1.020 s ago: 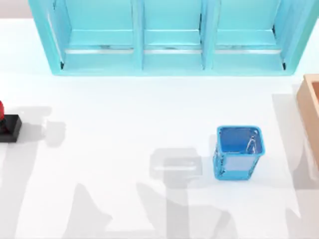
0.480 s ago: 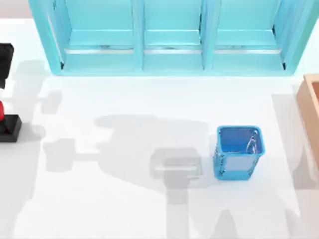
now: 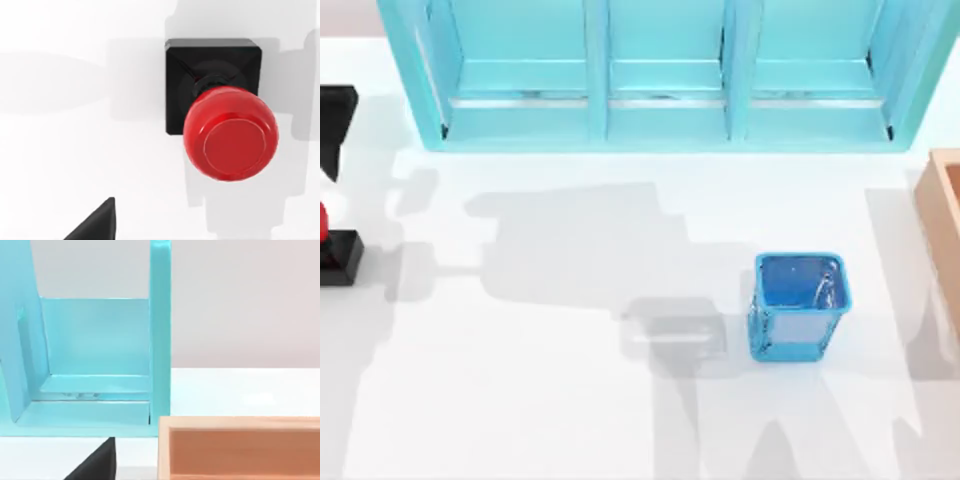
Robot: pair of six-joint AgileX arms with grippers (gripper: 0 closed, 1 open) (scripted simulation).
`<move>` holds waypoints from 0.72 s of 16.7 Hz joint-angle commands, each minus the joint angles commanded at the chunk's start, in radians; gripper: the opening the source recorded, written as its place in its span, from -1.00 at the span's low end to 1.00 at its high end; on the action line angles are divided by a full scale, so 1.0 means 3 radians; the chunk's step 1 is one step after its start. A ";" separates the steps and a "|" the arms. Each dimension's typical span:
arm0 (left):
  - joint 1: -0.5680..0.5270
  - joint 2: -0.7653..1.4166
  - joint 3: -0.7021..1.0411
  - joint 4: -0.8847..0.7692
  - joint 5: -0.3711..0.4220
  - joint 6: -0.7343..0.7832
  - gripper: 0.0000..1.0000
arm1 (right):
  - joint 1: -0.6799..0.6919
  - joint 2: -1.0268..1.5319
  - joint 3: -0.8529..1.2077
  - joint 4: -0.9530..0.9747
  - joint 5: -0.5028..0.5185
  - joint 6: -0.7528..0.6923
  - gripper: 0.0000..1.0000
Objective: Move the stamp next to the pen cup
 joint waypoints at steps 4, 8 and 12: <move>-0.0019 -0.0008 -0.0009 0.0007 0.0000 -0.0002 1.00 | 0.0000 0.0000 0.0000 0.0000 0.0000 0.0000 1.00; -0.0006 0.0031 -0.0239 0.0248 0.0000 -0.0006 1.00 | 0.0000 0.0000 0.0000 0.0000 0.0000 0.0000 1.00; 0.0003 0.0124 -0.0756 0.0918 0.0001 0.0005 1.00 | 0.0000 0.0000 0.0000 0.0000 0.0000 0.0000 1.00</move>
